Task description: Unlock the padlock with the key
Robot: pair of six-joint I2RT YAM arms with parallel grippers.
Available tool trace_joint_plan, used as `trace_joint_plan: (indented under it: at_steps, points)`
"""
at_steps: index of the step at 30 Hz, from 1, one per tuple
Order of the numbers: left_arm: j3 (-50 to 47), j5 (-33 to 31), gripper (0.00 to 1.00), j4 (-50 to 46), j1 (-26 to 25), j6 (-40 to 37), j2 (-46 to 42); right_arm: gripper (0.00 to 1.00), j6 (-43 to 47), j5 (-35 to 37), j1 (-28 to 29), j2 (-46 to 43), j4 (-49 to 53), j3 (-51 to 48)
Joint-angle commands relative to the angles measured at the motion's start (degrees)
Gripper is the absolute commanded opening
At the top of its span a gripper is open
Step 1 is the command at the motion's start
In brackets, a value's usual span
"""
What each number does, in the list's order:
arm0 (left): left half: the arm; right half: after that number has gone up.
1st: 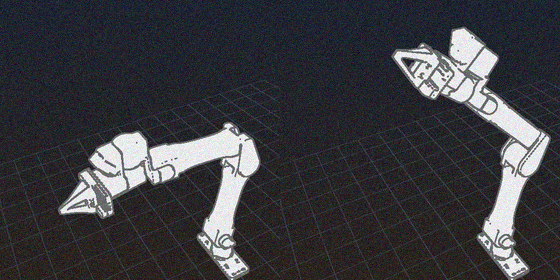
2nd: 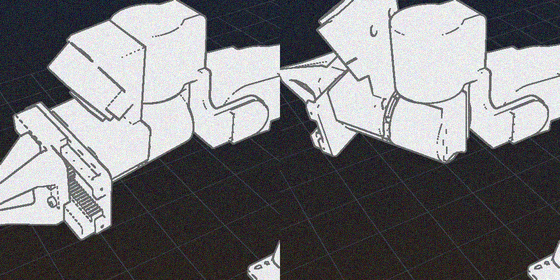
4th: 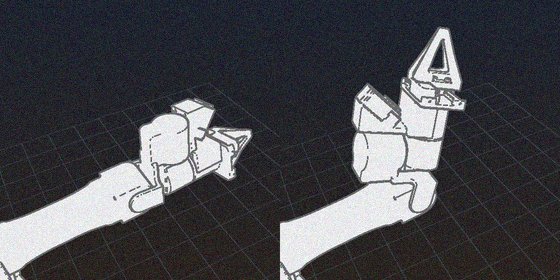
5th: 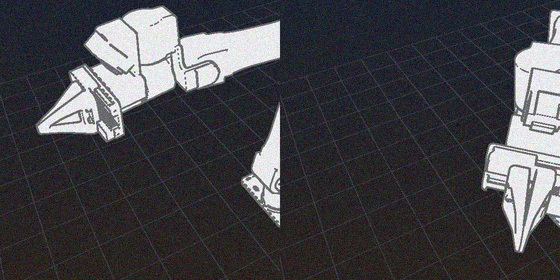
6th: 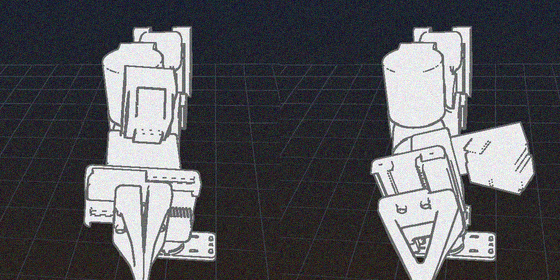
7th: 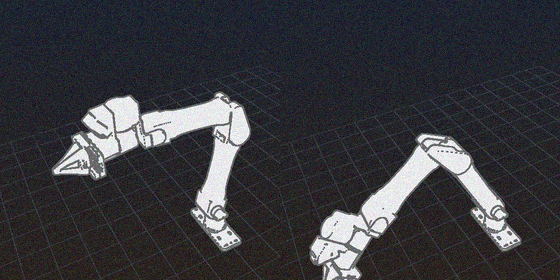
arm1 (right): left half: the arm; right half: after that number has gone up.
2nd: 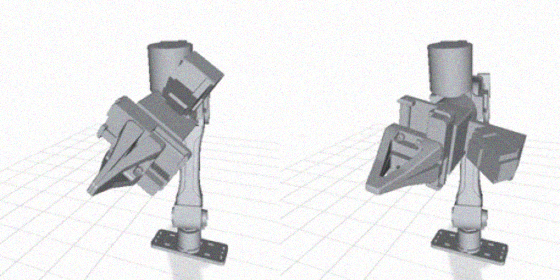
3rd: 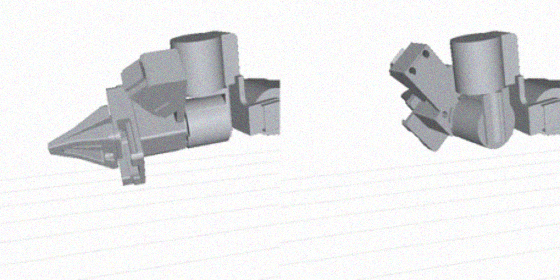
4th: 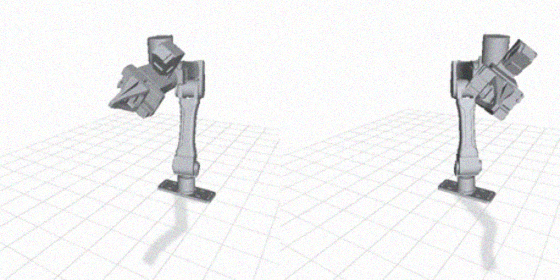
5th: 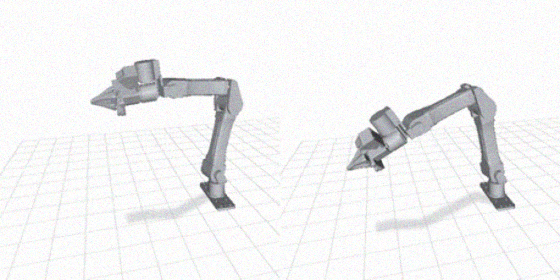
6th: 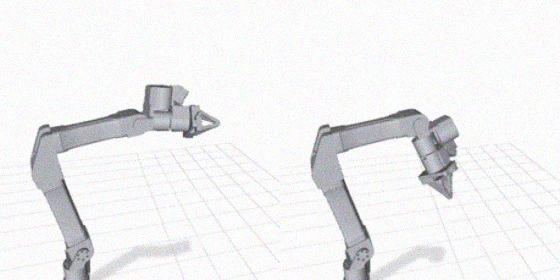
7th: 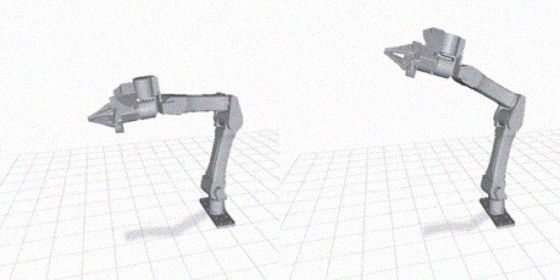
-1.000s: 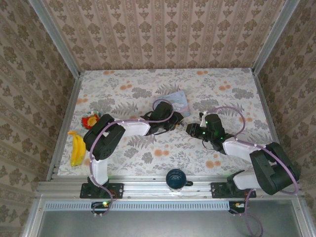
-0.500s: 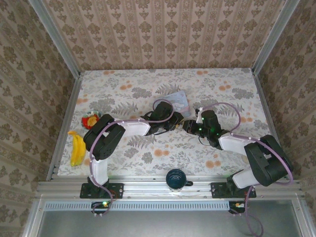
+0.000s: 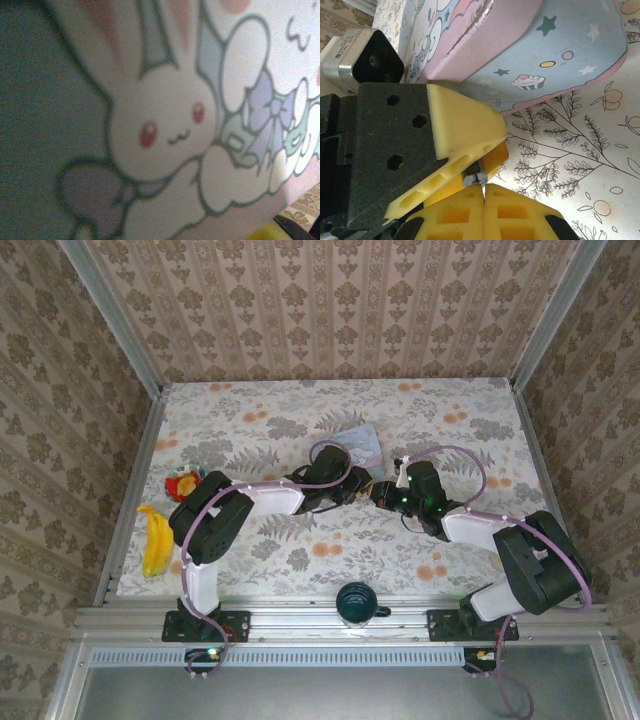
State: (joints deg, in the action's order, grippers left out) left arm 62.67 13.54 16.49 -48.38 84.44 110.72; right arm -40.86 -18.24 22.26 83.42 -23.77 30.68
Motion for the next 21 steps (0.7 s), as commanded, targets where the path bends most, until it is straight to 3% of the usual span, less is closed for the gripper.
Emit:
trace_joint_plan:
  at_steps: [1, 8, 15, 19, 21]
  points:
    - [-0.8, 9.4, 0.0, -6.6, -2.0, 5.5, 3.4, 0.0, 0.9, 1.6, 0.4, 1.6, -1.0, 2.7]
    - [-1.2, 8.7, 0.0, -6.4, -2.2, 5.6, 2.9, 0.11, 3.7, 2.9, 0.6, 3.1, 3.1, 4.8]
    - [-3.3, 7.5, 0.0, -5.0, -1.2, 6.4, 2.4, 0.25, 7.1, 7.3, 0.8, -0.3, 10.5, 3.6]
    - [-3.7, 7.2, 0.0, -4.4, -0.7, 6.4, 2.3, 0.39, 8.7, 8.2, 1.0, -3.3, 13.9, 2.5]
    - [-3.8, 7.2, 0.0, -4.1, -0.4, 6.4, 2.3, 0.4, 9.2, 8.0, 1.0, -5.7, 15.2, 2.0]
